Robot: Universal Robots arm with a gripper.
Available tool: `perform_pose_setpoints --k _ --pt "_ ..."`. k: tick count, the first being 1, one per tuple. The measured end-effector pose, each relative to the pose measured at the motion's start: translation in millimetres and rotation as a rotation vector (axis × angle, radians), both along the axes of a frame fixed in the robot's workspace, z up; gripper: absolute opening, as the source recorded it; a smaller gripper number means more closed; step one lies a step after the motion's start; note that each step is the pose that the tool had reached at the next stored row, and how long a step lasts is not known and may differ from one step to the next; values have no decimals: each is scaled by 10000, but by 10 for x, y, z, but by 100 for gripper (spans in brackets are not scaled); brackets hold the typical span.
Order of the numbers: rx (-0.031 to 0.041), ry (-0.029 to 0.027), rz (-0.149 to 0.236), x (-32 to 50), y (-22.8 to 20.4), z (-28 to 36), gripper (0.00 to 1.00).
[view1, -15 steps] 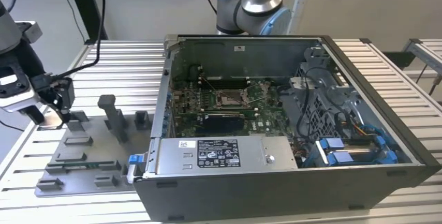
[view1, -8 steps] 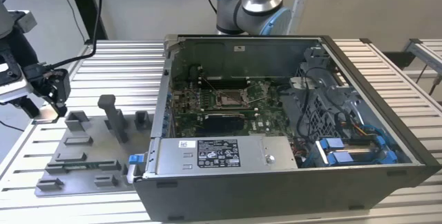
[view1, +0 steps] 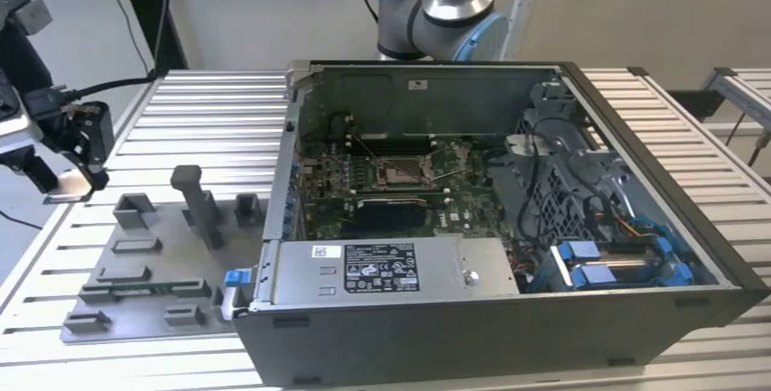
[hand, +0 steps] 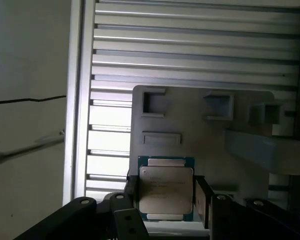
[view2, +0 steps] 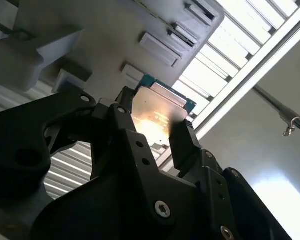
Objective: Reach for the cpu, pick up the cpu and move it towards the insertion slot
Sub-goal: 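Pick up the cpu and move it towards the insertion slot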
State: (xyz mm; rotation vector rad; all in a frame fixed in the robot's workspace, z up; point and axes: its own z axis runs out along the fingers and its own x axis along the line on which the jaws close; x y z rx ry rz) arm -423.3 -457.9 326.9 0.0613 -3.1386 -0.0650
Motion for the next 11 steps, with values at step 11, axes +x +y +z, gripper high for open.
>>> perform_pose_setpoints --k 11 --pt "0 -1 1 0 0 282 0"
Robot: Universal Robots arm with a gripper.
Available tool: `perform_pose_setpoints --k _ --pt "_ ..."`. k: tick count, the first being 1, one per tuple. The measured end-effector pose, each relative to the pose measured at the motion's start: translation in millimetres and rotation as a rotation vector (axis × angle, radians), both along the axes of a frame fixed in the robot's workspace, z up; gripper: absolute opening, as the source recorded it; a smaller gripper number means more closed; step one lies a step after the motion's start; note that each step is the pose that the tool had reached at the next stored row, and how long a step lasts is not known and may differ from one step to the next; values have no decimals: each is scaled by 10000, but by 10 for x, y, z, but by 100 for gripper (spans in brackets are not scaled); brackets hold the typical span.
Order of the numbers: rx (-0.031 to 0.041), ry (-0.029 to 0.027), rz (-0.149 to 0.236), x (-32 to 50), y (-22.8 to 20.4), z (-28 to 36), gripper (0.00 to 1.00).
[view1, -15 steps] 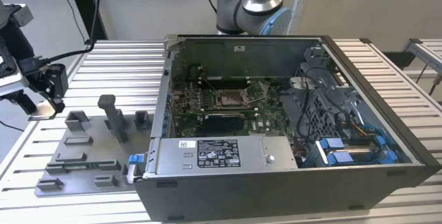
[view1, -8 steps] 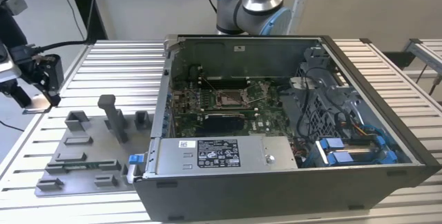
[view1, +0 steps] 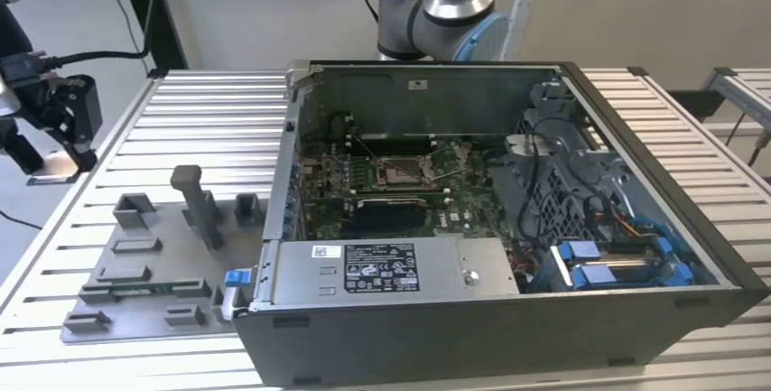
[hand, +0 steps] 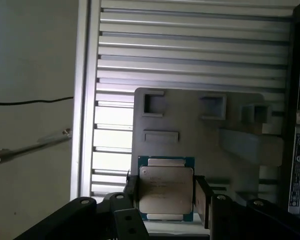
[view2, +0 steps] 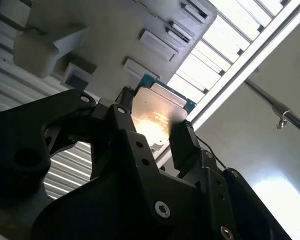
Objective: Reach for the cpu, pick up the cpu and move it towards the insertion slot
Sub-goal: 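Pick up the cpu and move it towards the insertion slot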
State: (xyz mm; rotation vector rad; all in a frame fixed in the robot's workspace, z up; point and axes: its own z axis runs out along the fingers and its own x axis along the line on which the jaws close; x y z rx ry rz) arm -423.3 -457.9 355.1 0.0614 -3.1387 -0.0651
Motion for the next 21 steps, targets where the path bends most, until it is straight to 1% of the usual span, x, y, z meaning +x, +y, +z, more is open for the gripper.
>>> perform_pose_setpoints --k 4,9,18,21 --pt "-1 1 0 0 0 94 0" --pt "0 1 0 0 0 186 0" --pt "1 -2 1 3 0 243 0" --pt "0 0 0 57 0 244 0"
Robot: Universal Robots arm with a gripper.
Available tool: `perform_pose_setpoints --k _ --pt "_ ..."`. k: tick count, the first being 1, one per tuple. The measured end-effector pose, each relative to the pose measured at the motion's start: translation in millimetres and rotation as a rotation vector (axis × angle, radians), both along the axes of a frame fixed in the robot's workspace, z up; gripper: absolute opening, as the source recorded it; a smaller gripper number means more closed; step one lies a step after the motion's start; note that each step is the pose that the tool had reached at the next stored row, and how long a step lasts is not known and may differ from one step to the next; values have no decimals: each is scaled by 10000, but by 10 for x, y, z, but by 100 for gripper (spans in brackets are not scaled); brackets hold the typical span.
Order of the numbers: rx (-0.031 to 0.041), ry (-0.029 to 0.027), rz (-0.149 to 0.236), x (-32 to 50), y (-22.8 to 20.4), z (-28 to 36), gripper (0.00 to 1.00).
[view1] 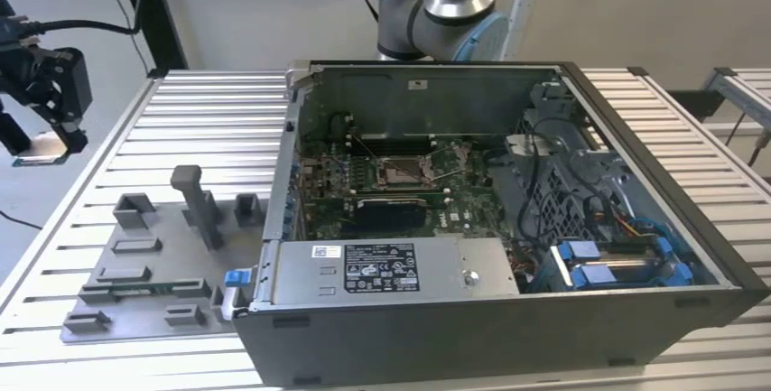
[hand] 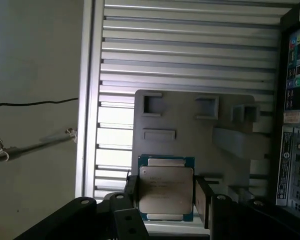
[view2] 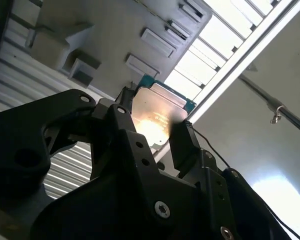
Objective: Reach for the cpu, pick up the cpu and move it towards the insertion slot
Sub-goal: 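Pick up the cpu and move it towards the insertion slot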
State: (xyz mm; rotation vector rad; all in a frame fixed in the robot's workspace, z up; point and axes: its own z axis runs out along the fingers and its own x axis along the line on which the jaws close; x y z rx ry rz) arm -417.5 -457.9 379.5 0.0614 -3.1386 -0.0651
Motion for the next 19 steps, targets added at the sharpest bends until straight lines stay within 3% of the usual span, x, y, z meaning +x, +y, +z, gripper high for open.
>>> perform_pose_setpoints --k 19 --pt "0 2 0 736 0 0 0"
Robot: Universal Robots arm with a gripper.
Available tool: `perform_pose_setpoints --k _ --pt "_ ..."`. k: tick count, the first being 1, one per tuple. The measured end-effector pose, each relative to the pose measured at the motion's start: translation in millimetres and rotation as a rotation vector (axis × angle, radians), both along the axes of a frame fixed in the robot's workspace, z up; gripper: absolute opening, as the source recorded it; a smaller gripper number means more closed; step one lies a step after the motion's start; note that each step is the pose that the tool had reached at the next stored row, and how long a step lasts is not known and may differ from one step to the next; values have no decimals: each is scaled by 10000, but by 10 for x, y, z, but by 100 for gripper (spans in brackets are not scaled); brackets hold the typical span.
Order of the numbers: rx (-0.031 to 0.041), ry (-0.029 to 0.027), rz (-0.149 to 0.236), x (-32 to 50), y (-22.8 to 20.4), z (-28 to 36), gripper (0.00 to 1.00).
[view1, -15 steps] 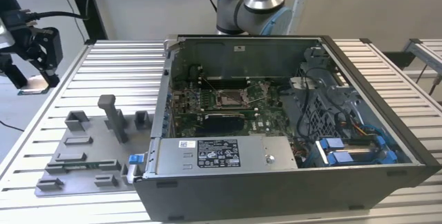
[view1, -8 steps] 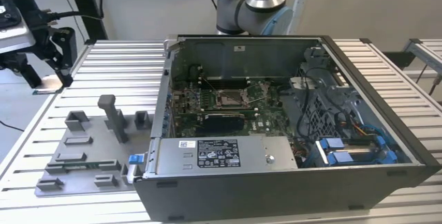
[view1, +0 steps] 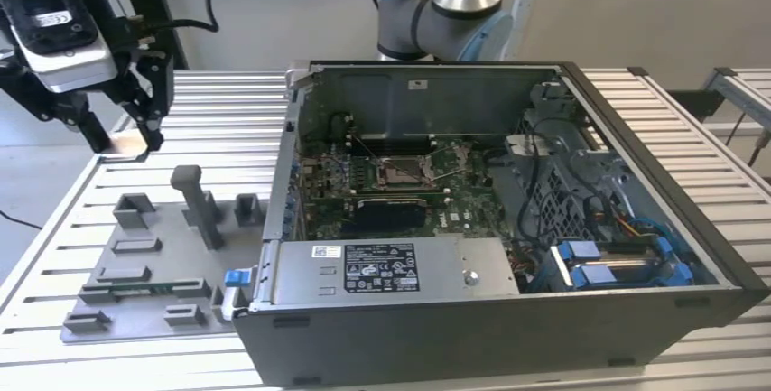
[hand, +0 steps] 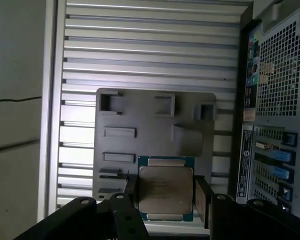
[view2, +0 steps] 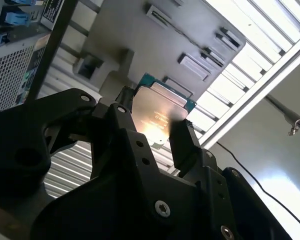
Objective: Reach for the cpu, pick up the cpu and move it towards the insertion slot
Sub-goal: 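Pick up the cpu and move it towards the insertion slot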
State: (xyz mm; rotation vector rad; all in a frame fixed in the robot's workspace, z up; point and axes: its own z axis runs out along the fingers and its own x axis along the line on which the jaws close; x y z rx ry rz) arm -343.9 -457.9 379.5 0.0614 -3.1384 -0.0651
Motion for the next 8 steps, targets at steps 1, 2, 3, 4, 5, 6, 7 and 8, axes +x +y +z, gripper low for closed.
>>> perform_pose_setpoints --k 1,2,3,4,5,6,7,8 --pt "0 0 0 41 0 0 0" --pt "0 0 0 80 0 0 0" --pt "1 -1 -1 122 0 -1 0" --pt "1 -1 0 166 0 -1 0" --pt "0 0 -1 207 0 0 0" --pt "1 -1 0 251 0 0 0" --pt "1 -1 0 296 0 0 0" --pt "0 -1 0 339 0 0 0"
